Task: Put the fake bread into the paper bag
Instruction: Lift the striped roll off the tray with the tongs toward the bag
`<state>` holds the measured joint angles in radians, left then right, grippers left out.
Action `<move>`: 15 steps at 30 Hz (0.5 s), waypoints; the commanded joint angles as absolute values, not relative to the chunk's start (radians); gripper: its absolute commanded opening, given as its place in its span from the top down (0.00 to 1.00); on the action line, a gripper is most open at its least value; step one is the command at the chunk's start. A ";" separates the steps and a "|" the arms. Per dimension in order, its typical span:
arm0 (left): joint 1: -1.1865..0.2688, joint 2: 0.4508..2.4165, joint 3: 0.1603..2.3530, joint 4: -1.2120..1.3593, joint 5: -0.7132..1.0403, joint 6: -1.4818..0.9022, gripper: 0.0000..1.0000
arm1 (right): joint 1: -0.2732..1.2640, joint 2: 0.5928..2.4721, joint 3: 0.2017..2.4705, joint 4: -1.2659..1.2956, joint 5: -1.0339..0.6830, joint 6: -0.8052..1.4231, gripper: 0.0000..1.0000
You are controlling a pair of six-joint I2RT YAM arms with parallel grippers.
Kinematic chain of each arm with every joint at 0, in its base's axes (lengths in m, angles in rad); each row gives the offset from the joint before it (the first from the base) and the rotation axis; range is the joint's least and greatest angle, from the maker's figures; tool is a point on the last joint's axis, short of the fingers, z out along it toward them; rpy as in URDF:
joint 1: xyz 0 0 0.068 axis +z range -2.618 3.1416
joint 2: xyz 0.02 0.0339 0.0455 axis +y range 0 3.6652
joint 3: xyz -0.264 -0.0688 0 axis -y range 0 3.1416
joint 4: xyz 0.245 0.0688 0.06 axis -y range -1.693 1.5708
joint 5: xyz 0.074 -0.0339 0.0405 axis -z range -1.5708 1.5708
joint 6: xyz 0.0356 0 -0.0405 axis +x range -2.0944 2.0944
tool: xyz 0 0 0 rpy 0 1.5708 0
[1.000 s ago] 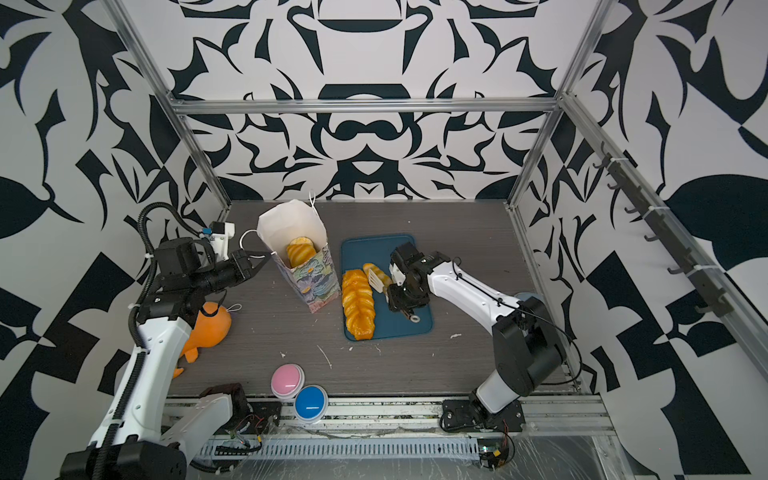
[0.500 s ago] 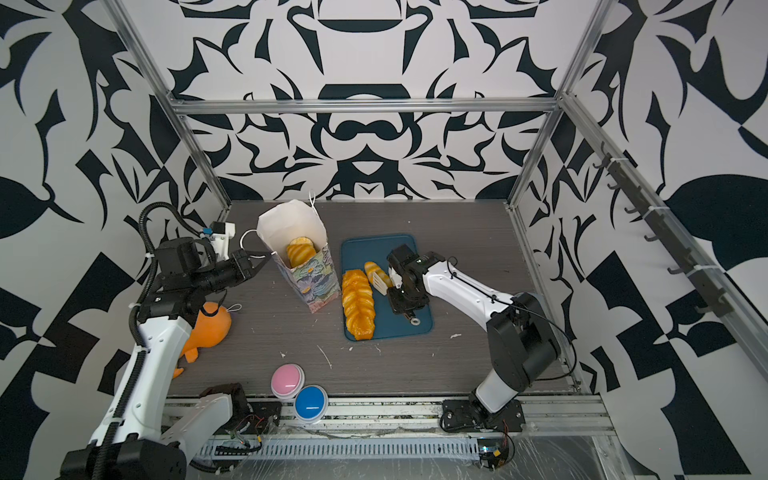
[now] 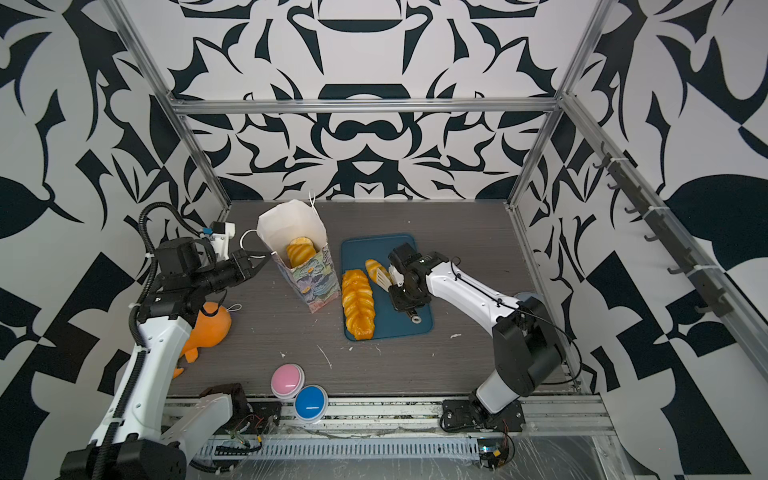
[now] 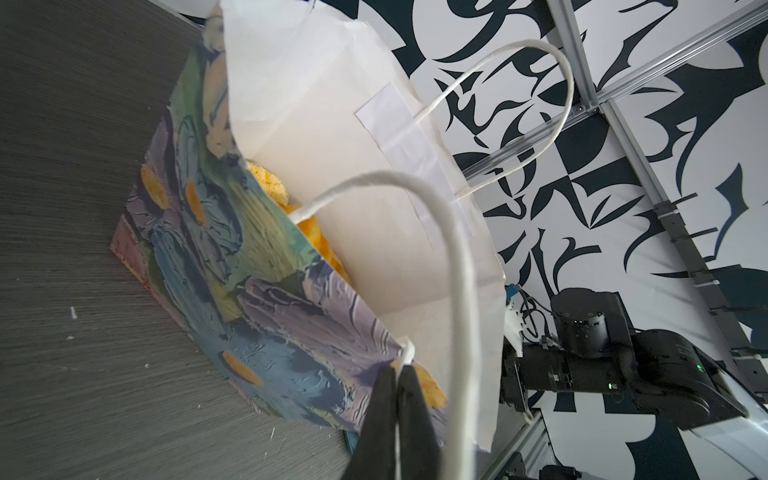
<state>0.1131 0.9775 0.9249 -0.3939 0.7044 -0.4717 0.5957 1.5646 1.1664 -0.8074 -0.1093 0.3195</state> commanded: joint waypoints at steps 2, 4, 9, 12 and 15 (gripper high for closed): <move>0.117 0.970 0.924 -0.403 0.719 -0.471 1.00 | 0.600 1.491 1.192 -0.775 -0.106 0.329 0.69; 0.116 0.971 0.927 -0.405 0.720 -0.472 1.00 | 0.599 1.482 1.192 -0.770 -0.106 0.331 0.69; 0.117 0.970 0.928 -0.406 0.719 -0.471 1.00 | 0.599 1.454 1.193 -0.757 -0.111 0.336 0.69; 0.117 0.971 0.930 -0.405 0.720 -0.472 1.00 | 0.600 1.428 1.193 -0.744 -0.119 0.337 0.69; 0.117 0.969 0.930 -0.407 0.719 -0.472 1.00 | 0.598 1.404 1.196 -0.728 -0.129 0.342 0.69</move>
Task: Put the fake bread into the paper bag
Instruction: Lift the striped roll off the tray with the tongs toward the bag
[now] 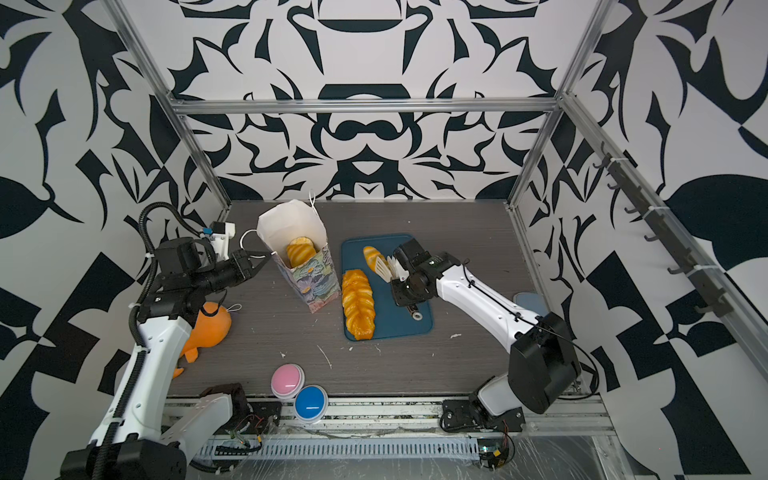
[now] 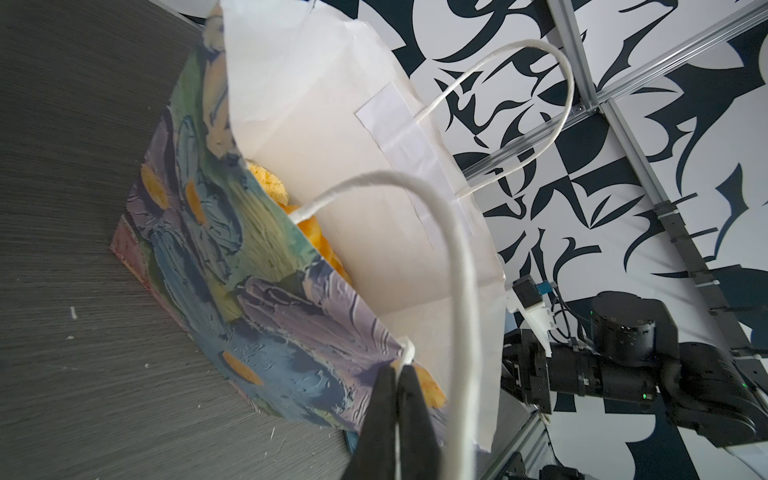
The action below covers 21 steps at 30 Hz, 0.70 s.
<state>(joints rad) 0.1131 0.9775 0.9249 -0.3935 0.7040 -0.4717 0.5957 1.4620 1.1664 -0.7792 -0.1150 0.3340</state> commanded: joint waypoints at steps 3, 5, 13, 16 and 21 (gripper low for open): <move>0.116 0.969 0.930 -0.407 0.719 -0.473 1.00 | 0.600 1.387 1.201 -0.720 -0.132 0.341 0.69; 0.117 0.966 0.929 -0.408 0.720 -0.472 1.00 | 0.599 1.376 1.206 -0.718 -0.135 0.342 0.69; 0.116 0.965 0.931 -0.410 0.719 -0.472 1.00 | 0.599 1.311 1.218 -0.690 -0.147 0.341 0.70; 0.117 0.966 0.931 -0.410 0.719 -0.473 1.00 | 0.600 1.278 1.218 -0.672 -0.148 0.342 0.70; 0.117 0.964 0.933 -0.410 0.720 -0.474 1.00 | 0.600 1.232 1.220 -0.651 -0.153 0.342 0.70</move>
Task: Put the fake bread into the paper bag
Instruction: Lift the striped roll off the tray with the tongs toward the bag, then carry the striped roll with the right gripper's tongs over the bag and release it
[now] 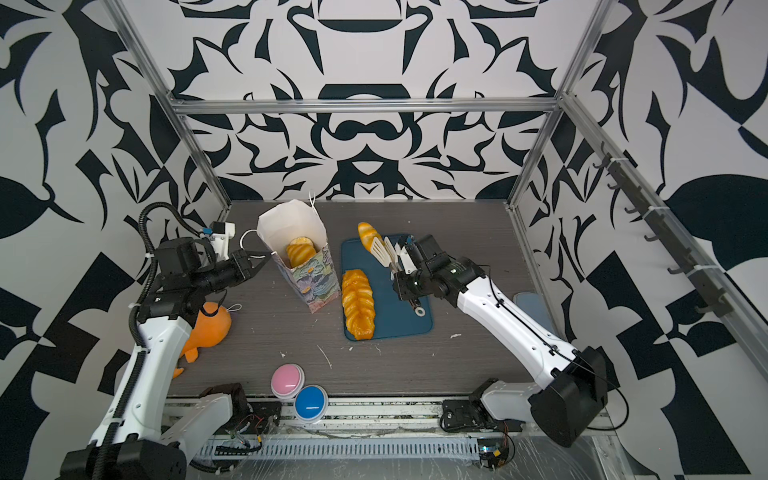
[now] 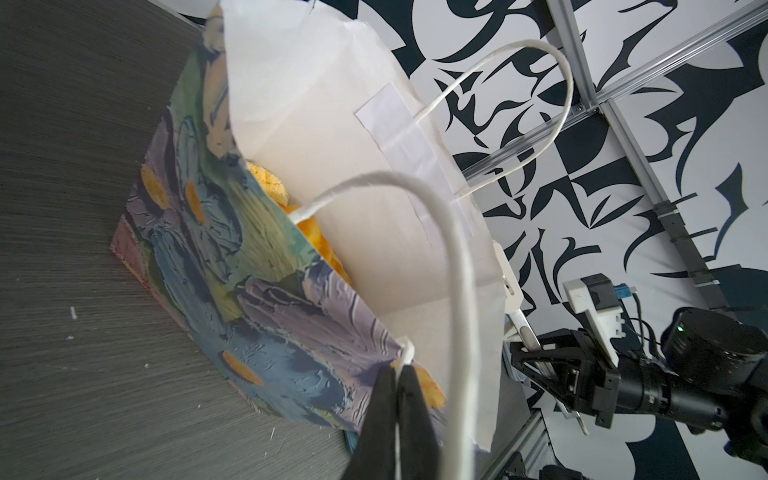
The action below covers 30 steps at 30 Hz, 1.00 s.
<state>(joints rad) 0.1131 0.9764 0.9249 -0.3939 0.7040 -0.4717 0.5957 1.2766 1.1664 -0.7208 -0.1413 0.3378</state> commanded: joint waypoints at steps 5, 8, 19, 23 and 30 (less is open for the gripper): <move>0.117 0.963 0.931 -0.411 0.719 -0.473 1.00 | 0.599 1.203 1.248 -0.650 -0.157 0.347 0.70; 0.117 0.962 0.931 -0.411 0.720 -0.473 1.00 | 0.599 1.183 1.263 -0.642 -0.166 0.346 0.69; 0.117 0.957 0.930 -0.411 0.719 -0.473 1.00 | 0.600 1.131 1.347 -0.600 -0.223 0.356 0.69; 0.116 0.959 0.928 -0.407 0.719 -0.475 1.00 | 0.610 1.127 1.377 -0.572 -0.249 0.364 0.69; 0.116 0.960 0.936 -0.411 0.721 -0.476 1.00 | 0.667 1.150 1.423 -0.533 -0.268 0.360 0.68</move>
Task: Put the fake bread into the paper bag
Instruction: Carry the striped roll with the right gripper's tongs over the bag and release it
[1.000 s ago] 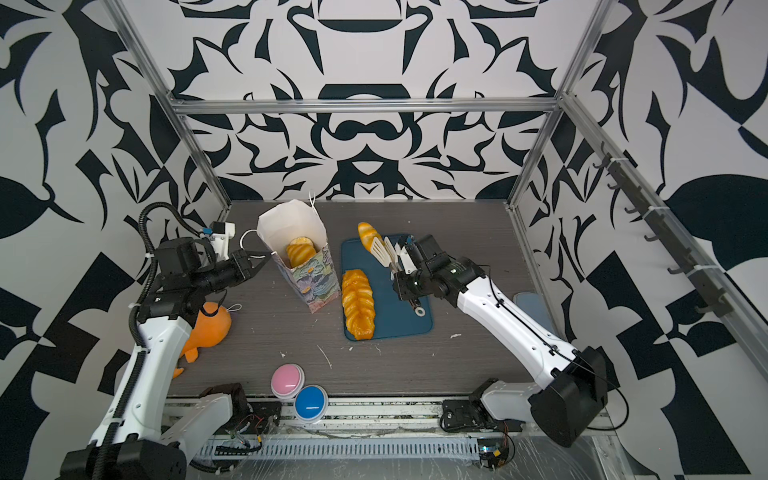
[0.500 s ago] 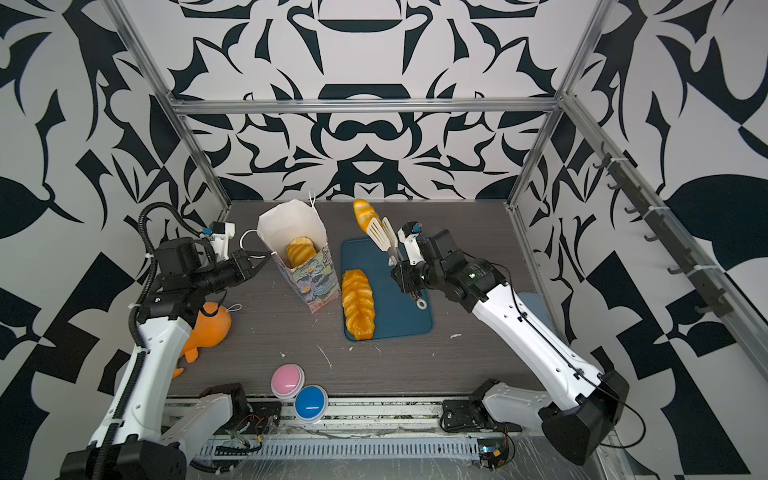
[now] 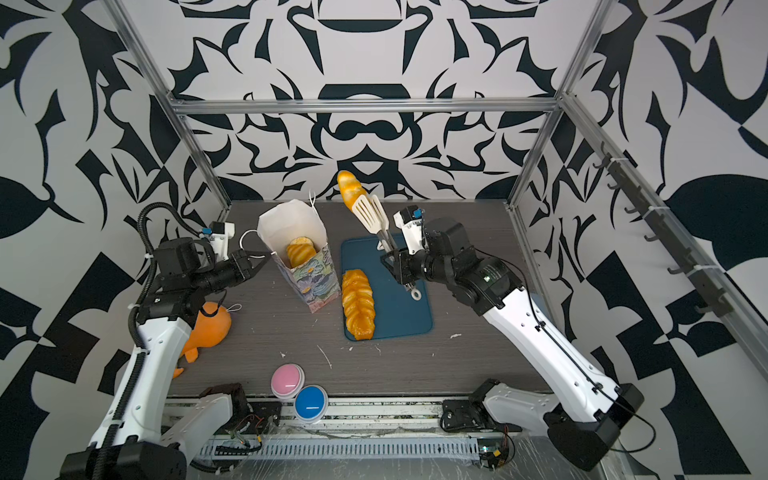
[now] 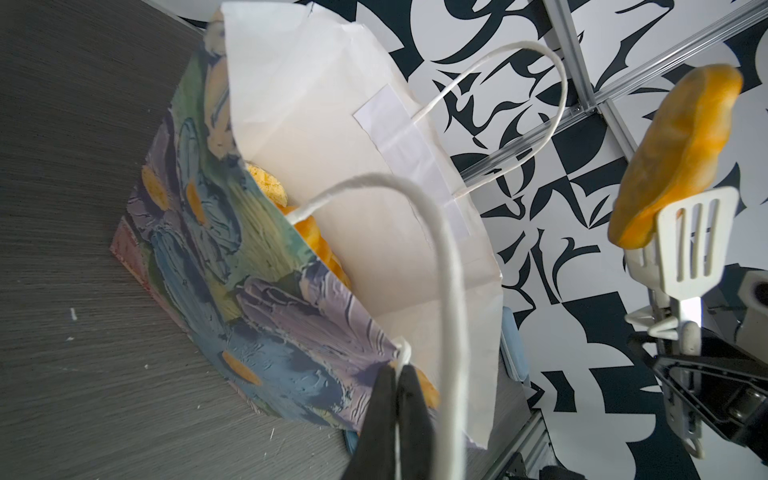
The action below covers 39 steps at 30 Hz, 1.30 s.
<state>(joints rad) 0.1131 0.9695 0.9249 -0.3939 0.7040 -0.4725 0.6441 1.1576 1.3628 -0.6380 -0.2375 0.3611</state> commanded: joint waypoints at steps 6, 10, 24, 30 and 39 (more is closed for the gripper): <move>0.117 0.956 0.937 -0.415 0.721 -0.476 1.00 | 0.736 1.177 1.451 -0.505 -0.272 0.363 0.68; 0.117 0.957 0.940 -0.415 0.720 -0.478 1.00 | 0.770 1.191 1.456 -0.486 -0.277 0.365 0.68; 0.117 0.946 0.934 -0.420 0.722 -0.474 1.00 | 0.843 1.275 1.466 -0.422 -0.290 0.376 0.68; 0.117 0.943 0.929 -0.422 0.719 -0.472 1.00 | 0.847 1.313 1.476 -0.423 -0.285 0.376 0.68; 0.117 0.944 0.927 -0.419 0.720 -0.471 1.00 | 0.850 1.360 1.470 -0.423 -0.272 0.386 0.68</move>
